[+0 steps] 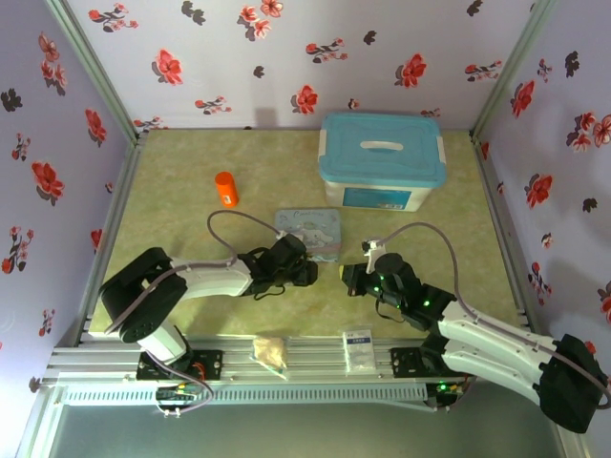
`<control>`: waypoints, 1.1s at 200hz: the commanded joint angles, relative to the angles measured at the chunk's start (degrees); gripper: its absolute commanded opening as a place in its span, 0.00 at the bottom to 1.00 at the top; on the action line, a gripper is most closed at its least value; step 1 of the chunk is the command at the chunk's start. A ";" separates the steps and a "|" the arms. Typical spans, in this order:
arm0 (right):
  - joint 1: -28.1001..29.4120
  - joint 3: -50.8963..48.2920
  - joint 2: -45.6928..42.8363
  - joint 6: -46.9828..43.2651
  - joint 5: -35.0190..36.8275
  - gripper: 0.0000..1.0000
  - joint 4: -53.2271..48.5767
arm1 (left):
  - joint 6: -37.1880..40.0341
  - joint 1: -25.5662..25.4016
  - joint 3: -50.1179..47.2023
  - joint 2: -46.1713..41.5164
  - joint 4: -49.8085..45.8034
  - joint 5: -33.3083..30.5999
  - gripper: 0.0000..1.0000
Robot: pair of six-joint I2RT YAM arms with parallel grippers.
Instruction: Unlock the padlock with the key
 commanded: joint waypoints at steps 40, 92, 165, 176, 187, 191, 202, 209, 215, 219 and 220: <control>-0.29 -1.99 -0.49 1.56 1.88 0.00 3.30 | -1.80 -1.60 1.71 3.13 -1.87 1.96 0.37; -0.32 -3.51 0.51 3.27 1.87 0.00 5.66 | -1.70 -1.75 1.23 1.53 -1.35 1.49 0.25; -0.32 -3.89 4.75 4.21 0.85 0.00 8.71 | -3.72 -2.01 -2.54 -0.74 6.21 0.66 0.22; -0.37 -4.04 4.69 4.38 0.85 0.00 8.84 | -3.88 -2.11 -2.21 -0.23 6.12 0.85 0.23; -0.33 -4.29 4.44 4.51 0.91 0.00 8.66 | -3.94 -2.13 -2.09 -0.22 5.83 0.89 0.23; -0.37 -4.31 4.30 4.52 0.96 0.00 8.50 | -3.96 -2.13 -2.07 -0.29 5.77 0.83 0.24; -0.32 -4.39 3.95 4.51 1.08 0.00 8.00 | -4.08 -2.13 -2.24 -0.34 5.78 0.68 0.24; -0.34 -4.43 3.68 4.59 1.17 0.00 7.84 | -4.43 -2.12 -2.33 -0.19 5.90 0.71 0.25; -0.35 -4.61 3.49 4.66 1.31 0.00 7.74 | -4.74 -2.20 -2.34 0.20 6.11 0.82 0.27; -0.36 -4.72 3.32 4.70 1.39 0.00 7.75 | -4.89 -2.22 -2.32 0.53 6.32 1.01 0.28; -0.36 -4.74 3.30 4.70 1.42 0.00 7.75 | -4.90 -2.22 -2.28 0.64 6.35 1.13 0.28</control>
